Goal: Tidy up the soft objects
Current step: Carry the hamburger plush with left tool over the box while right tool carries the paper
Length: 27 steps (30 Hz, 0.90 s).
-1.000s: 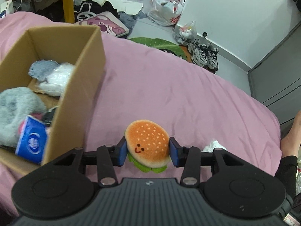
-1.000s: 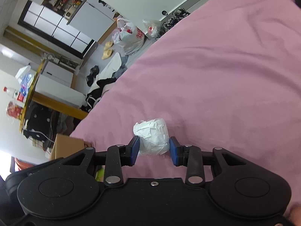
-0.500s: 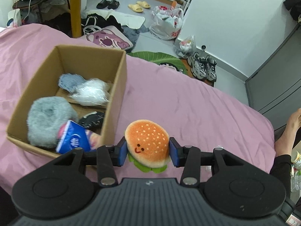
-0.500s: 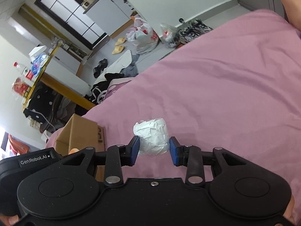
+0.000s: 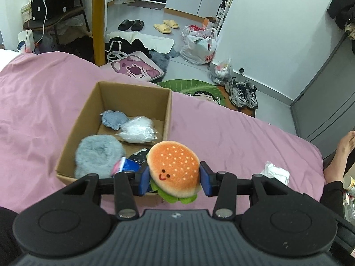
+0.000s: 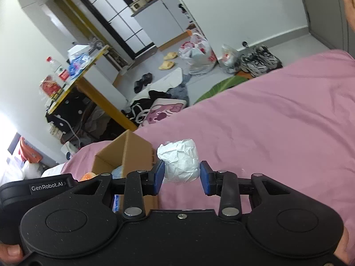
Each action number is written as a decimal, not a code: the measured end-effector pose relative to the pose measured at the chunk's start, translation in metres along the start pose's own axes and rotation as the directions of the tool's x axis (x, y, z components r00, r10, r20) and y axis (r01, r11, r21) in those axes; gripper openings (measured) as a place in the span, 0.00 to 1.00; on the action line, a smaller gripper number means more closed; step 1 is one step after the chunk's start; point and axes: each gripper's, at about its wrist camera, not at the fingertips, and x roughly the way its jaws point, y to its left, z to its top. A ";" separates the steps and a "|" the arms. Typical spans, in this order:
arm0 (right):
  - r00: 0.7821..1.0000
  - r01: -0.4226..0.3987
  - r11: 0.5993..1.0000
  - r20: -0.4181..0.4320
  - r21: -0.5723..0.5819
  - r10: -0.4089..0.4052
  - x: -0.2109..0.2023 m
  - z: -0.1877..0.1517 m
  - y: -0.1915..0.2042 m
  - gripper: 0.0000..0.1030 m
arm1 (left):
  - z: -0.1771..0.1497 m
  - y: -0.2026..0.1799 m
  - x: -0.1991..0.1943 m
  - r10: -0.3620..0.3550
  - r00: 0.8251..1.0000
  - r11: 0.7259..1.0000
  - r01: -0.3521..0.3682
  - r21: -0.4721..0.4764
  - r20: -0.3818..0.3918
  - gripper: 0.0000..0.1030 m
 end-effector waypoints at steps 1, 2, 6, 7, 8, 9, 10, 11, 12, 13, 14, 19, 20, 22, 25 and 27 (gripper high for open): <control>1.000 -0.003 1.000 0.003 -0.009 0.003 -0.001 0.000 0.004 0.34 | 0.001 0.003 -0.004 -0.007 1.000 1.000 0.007 0.001 0.003 0.44; 1.000 -0.009 1.000 0.005 -0.016 0.009 -0.002 0.000 0.007 0.34 | 0.002 0.005 -0.008 -0.009 1.000 1.000 0.009 0.007 0.010 0.44; 0.999 -0.033 0.999 0.016 -0.036 0.033 -0.008 -0.001 0.018 0.34 | 0.006 0.012 -0.023 -0.012 0.999 1.000 0.011 0.026 0.036 0.44; 0.999 -0.042 0.998 0.015 -0.035 0.043 -0.010 -0.001 0.021 0.34 | 0.007 0.016 -0.027 -0.015 0.999 1.000 0.014 0.027 0.042 0.44; 0.999 -0.040 0.998 0.017 -0.044 0.041 -0.012 -0.001 0.025 0.34 | 0.008 0.018 -0.031 -0.016 0.999 0.999 0.015 0.028 0.046 0.44; 0.999 -0.021 0.997 0.027 -0.073 0.023 -0.015 -0.002 0.030 0.34 | 0.010 0.020 -0.034 -0.016 0.999 1.000 0.014 0.028 0.051 0.44; 0.999 -0.015 0.995 0.037 -0.097 0.019 -0.019 -0.002 0.036 0.34 | 0.011 0.022 -0.037 -0.014 0.998 1.000 0.013 0.027 0.053 0.44; 0.999 -0.024 0.994 0.040 -0.106 0.028 -0.022 -0.001 0.040 0.34 | 0.013 0.026 -0.041 -0.014 0.998 1.000 0.013 0.025 0.055 0.44; 0.998 -0.038 0.993 0.040 -0.110 0.042 -0.026 0.000 0.043 0.34 | 0.014 0.029 -0.045 -0.018 0.998 1.000 0.017 0.023 0.059 0.44; 0.998 -0.042 0.992 0.045 -0.119 0.048 -0.029 0.001 0.046 0.34 | 0.016 0.032 -0.049 -0.021 0.997 0.999 0.019 0.028 0.069 0.44; 0.997 -0.040 0.990 0.052 -0.133 0.048 -0.033 0.002 0.050 0.34 | 0.018 0.034 -0.053 -0.019 0.997 0.999 0.016 0.036 0.079 0.44; 0.995 -0.065 0.985 0.059 -0.158 0.075 -0.040 0.004 0.063 0.34 | 0.028 0.049 -0.068 -0.018 0.994 0.999 0.014 0.039 0.108 0.44; 0.995 -0.068 0.984 0.060 -0.165 0.078 -0.041 0.003 0.065 0.34 | 0.029 0.052 -0.070 -0.016 0.993 0.999 0.012 0.037 0.113 0.44; 0.994 -0.078 0.982 0.056 -0.171 0.089 -0.040 0.003 0.070 0.34 | 0.033 0.057 -0.071 -0.017 0.993 0.999 0.014 0.029 0.117 0.44; 0.994 -0.085 0.980 0.050 -0.182 0.095 -0.037 0.000 0.077 0.34 | 0.038 0.066 -0.069 -0.015 0.993 1.000 0.014 0.011 0.120 0.44; 0.994 -0.095 0.978 0.043 -0.184 0.105 -0.034 -0.002 0.080 0.34 | 0.041 0.072 -0.067 -0.012 0.992 1.000 0.013 -0.001 0.123 0.44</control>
